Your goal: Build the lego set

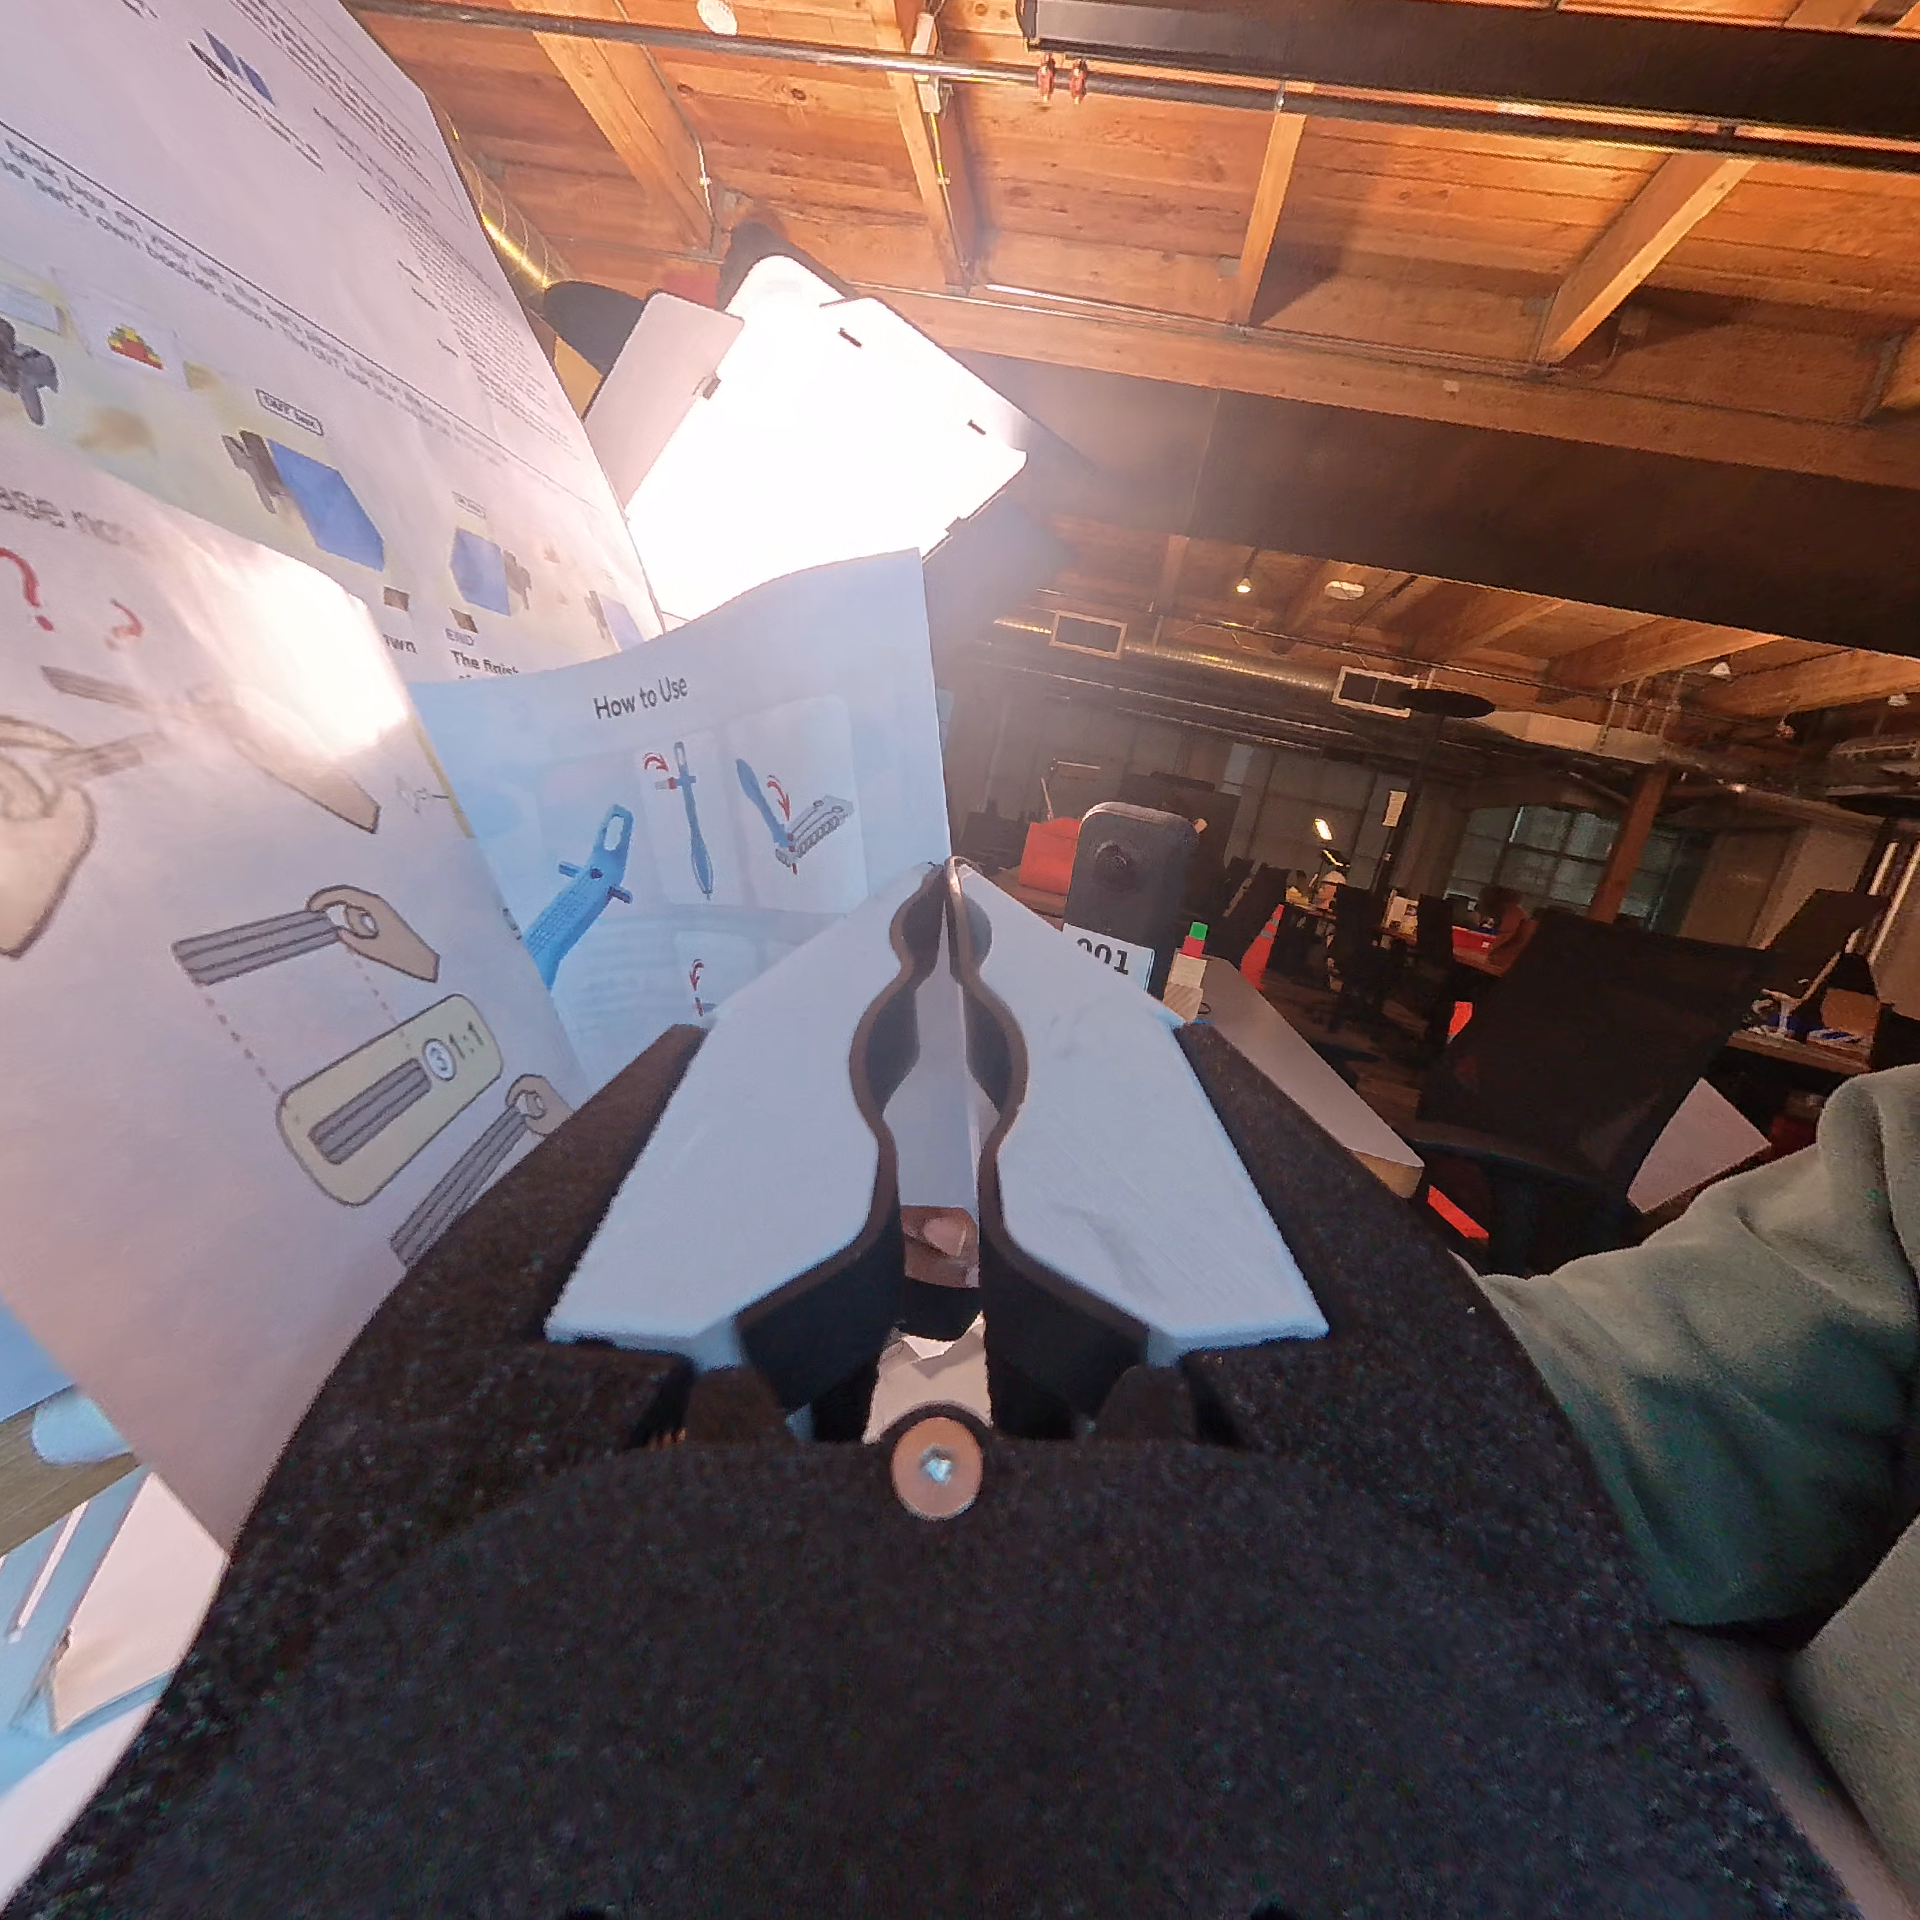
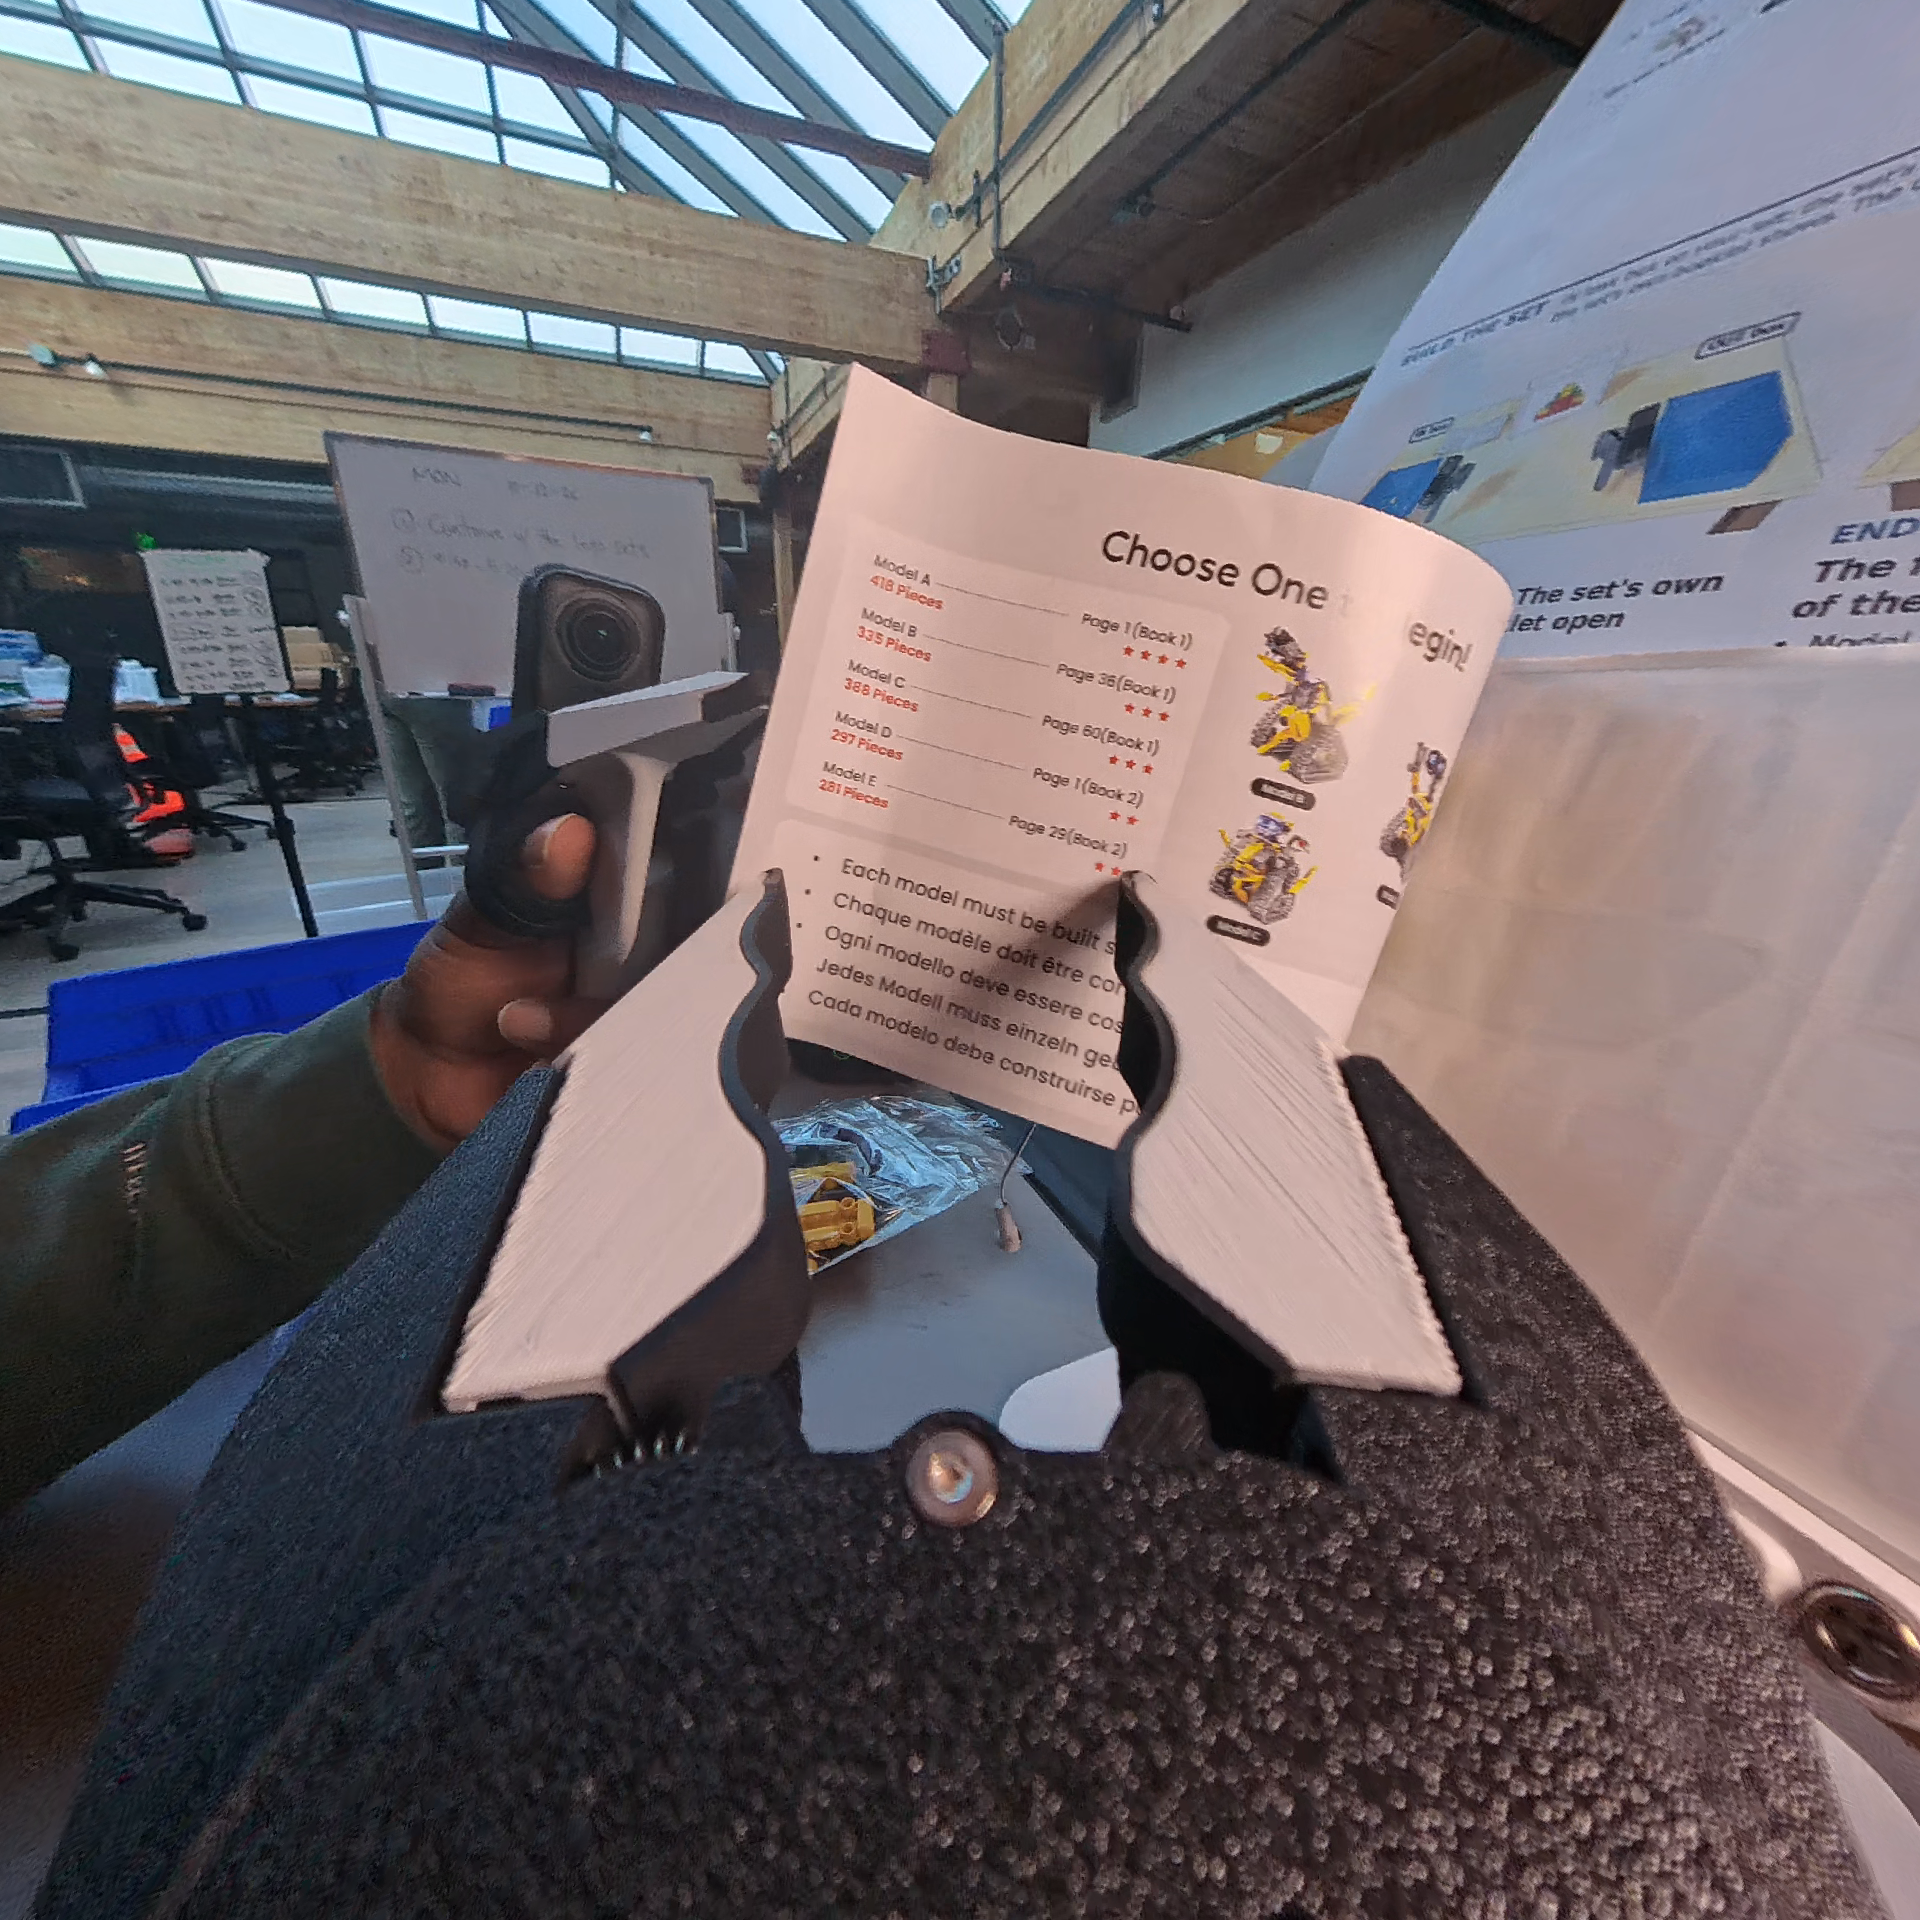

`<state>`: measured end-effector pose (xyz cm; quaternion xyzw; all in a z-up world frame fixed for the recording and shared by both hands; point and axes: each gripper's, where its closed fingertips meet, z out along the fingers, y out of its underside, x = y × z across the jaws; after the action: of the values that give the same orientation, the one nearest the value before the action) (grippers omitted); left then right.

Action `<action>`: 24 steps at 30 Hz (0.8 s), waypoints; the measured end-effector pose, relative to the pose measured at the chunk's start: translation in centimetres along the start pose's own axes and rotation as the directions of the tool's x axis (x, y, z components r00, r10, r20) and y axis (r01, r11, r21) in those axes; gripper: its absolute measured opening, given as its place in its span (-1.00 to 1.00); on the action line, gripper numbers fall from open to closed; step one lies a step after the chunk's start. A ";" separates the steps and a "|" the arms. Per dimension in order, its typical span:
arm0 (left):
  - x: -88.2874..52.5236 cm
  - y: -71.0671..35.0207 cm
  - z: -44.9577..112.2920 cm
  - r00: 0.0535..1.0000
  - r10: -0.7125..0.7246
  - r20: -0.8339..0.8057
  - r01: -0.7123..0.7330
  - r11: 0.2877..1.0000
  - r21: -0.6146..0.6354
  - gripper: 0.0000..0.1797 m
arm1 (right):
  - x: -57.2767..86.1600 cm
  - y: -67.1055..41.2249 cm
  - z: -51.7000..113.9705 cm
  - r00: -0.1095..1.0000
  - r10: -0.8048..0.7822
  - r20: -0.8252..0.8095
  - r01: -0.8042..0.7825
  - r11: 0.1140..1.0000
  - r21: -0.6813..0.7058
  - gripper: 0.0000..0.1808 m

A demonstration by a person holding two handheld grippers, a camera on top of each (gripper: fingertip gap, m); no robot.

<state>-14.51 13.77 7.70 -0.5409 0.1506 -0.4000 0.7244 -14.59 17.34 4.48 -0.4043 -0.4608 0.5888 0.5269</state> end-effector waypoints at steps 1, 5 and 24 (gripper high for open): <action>0.1 0.1 0.1 1.000 0.000 -0.002 0.000 1.000 -0.002 -1.00 | -0.4 -0.1 0.0 1.000 -0.005 0.021 0.005 1.000 0.000 -0.34; 0.3 0.4 0.5 1.000 0.003 -0.008 -0.003 1.000 -0.015 -1.00 | -1.6 0.1 0.2 0.997 -0.032 0.070 0.033 0.999 -0.020 -0.42; -2.1 1.2 0.9 0.982 0.064 0.178 -0.054 0.997 -0.061 -0.60 | -1.4 -1.4 -1.4 0.994 -0.055 0.097 0.051 0.998 0.046 -1.00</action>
<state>-14.79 16.01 6.53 -0.5901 0.1118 -0.3236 0.7311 -12.71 16.13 5.47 -0.3508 -0.4839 0.6037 0.5276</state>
